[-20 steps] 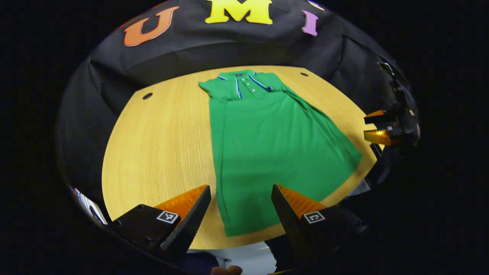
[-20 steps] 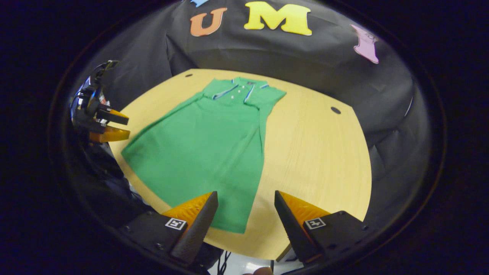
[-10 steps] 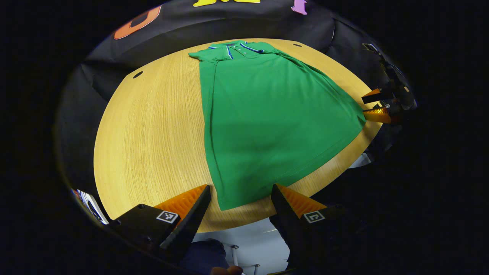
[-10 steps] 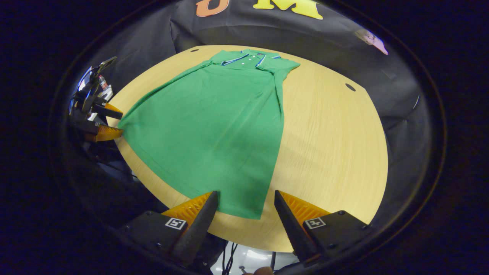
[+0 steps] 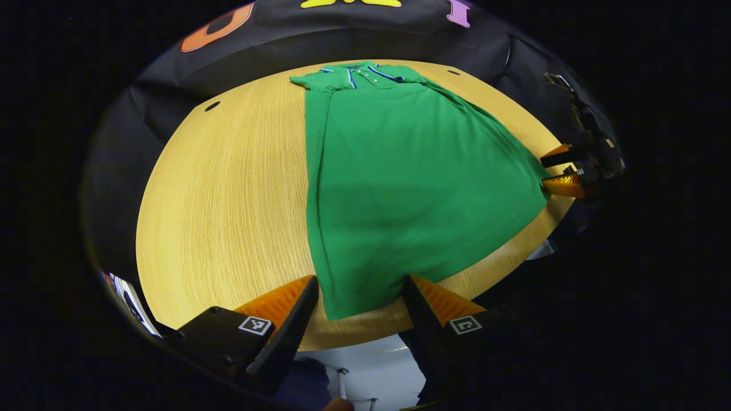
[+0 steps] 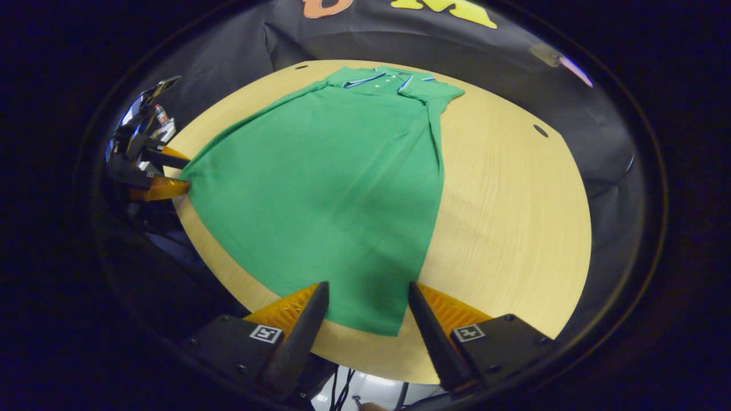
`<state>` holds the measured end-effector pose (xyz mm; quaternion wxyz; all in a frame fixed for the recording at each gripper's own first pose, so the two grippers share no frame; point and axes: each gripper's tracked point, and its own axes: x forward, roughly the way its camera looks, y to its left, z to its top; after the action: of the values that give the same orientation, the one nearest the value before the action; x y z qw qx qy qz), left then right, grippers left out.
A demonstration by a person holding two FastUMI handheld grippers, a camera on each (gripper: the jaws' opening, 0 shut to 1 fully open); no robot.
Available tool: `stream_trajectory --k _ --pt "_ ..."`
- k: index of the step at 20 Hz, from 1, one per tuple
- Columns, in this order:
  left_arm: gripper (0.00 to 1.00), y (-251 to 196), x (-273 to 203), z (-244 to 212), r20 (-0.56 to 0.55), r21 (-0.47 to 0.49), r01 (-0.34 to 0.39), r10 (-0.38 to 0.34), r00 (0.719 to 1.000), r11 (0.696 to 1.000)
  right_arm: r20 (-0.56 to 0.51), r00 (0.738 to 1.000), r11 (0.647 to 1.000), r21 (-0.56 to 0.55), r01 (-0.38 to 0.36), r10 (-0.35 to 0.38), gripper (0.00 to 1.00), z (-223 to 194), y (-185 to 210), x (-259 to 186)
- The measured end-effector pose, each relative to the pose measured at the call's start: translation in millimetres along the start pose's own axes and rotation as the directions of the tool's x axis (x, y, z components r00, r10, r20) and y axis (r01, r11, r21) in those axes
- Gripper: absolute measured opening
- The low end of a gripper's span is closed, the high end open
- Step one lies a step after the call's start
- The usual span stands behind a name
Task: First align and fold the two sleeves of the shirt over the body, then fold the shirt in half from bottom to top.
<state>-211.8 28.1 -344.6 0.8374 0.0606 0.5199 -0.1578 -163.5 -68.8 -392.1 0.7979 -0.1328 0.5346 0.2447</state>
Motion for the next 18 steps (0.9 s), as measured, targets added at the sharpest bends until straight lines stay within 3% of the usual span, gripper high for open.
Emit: stream_trajectory --k 1,2,4,5,10,18 --pt "0.86 -1.2 5.0 4.4 0.018 0.003 -0.002 0.002 1.0 1.0 0.002 1.0 1.0 0.0 -0.003 0.003 0.6 0.5 -1.3 1.4" --pt "0.86 -1.1 7.2 7.1 0.028 0.01 -0.007 0.007 1.0 1.0 0.01 1.0 1.0 0.019 -0.005 0.005 0.43 2.7 -3.9 0.7" --pt "0.34 3.7 6.1 13.5 0.049 0.006 -0.033 0.033 0.998 0.999 -0.01 1.0 0.995 0.095 -0.024 0.025 0.07 2.2 -3.9 1.7" --pt "0.07 3.4 5.5 12.8 0.043 0.01 -0.026 0.025 0.999 1.0 -0.013 0.999 0.992 0.122 -0.03 0.032 0.07 2.3 -4.6 1.1" --pt "0.04 -3.6 -9.1 25.0 0.046 0.002 0.06 -0.06 0.997 0.998 -0.005 0.998 0.979 0.194 -0.064 0.066 0.02 18.6 -4.1 -8.1" --pt "0.03 2.1 -22.0 75.8 0.106 -0.059 0.1 -0.093 0.99 0.993 0.112 0.99 0.945 0.307 -0.116 0.086 0.02 69.5 -26.4 -33.8"
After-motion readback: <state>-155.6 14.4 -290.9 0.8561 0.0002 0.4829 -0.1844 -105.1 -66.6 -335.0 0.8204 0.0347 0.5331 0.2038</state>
